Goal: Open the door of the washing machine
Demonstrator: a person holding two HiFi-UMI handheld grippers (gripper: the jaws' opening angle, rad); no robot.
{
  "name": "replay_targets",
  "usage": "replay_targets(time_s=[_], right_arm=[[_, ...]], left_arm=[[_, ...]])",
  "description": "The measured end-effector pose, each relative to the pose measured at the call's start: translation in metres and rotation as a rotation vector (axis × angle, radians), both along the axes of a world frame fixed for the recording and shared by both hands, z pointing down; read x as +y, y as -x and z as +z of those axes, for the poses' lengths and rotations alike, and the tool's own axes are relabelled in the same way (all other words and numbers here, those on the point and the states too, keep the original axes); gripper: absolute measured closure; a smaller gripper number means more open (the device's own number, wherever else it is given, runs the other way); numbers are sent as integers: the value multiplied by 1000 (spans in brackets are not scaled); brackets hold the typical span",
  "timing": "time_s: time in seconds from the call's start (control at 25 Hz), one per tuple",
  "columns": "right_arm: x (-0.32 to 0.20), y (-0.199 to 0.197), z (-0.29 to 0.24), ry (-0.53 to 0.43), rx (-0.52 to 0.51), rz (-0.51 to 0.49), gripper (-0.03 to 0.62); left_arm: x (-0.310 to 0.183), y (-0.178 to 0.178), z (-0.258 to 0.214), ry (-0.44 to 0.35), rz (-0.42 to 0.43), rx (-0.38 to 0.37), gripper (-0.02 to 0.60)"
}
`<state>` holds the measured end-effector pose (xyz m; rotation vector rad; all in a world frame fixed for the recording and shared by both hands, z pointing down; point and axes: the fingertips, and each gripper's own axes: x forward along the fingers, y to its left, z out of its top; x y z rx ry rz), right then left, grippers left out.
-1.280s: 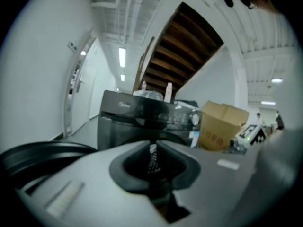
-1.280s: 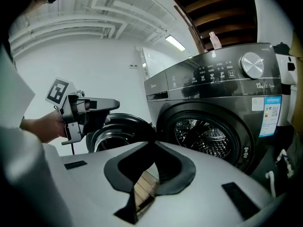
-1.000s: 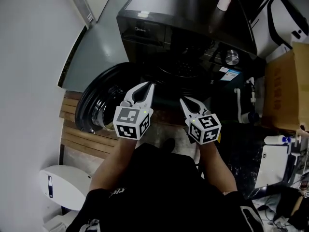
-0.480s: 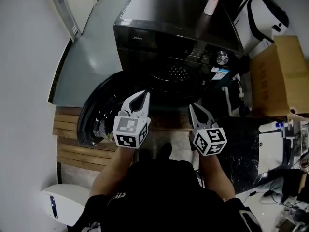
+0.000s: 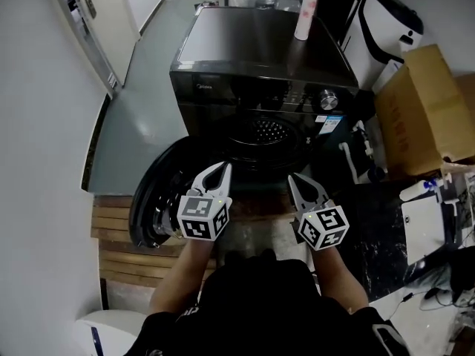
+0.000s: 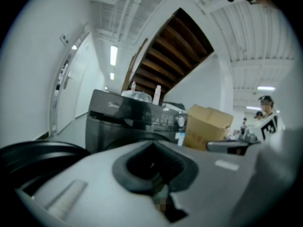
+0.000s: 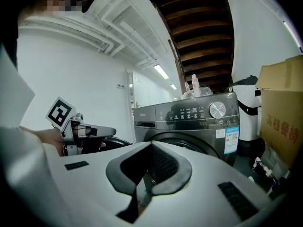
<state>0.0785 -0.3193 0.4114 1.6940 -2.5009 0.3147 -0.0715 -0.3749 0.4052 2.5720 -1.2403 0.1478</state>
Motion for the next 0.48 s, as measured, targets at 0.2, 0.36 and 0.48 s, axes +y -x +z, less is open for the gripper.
replay_targets(time_s=[0.2,0.36,0.48], right_arm=[[-8,-2,-22,-70,9,-28,602],[-11,-3,-21,-67,-11,-51,602],[-18,-8,-18,-69,-10,-41,602]], left_arm=[[-9,4,-10,0,-28,-8,572],[-12,7,-15,-20,-84,-14,572],[-22,3,-13,-29,-128,-19,572]])
